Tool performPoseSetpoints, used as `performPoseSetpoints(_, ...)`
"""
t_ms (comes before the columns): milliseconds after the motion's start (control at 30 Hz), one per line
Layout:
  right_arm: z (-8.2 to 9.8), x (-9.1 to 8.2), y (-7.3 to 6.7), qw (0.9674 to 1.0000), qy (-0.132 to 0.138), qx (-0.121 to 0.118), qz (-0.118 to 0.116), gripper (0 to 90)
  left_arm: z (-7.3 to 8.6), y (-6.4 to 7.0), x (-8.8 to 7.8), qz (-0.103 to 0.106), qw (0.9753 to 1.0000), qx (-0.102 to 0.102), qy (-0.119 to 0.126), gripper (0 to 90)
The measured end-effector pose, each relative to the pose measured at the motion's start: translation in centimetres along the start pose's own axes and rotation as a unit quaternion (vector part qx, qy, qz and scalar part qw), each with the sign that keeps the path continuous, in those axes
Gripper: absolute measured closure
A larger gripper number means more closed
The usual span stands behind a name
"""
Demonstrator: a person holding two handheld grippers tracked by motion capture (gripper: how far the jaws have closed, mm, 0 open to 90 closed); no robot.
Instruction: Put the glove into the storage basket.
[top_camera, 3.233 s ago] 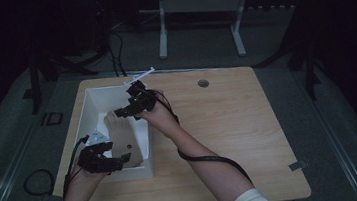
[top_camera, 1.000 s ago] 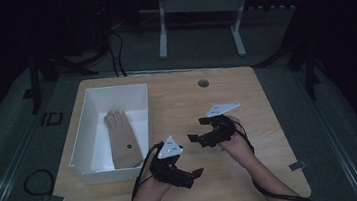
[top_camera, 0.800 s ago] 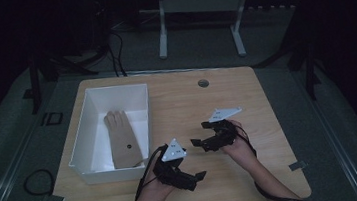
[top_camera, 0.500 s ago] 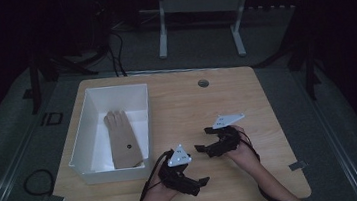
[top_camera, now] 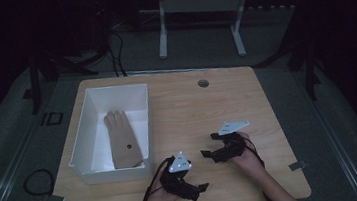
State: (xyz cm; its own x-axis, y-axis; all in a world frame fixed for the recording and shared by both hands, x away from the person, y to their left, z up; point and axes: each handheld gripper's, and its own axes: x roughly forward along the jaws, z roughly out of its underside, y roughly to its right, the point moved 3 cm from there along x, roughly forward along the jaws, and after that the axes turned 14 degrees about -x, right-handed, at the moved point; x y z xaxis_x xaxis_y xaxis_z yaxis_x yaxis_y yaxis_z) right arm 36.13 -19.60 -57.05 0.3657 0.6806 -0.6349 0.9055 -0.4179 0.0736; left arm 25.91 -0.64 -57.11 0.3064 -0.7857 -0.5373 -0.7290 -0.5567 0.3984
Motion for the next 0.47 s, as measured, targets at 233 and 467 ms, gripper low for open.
performPoseSetpoints(233, 0.68, 0.22, -0.04, 1.0000, -0.004, -0.001, -0.001, 14.5, 0.69, -0.50, 0.54, 0.000, 1.0000, -0.004, -0.007, 4.2)
performPoseSetpoints(467, 0.81, 0.13, 0.19, 1.0000, -0.001, 0.004, 0.000, 14.5, 0.51, -0.44, 0.50, 0.004, 1.0000, -0.006, -0.002, 4.2)
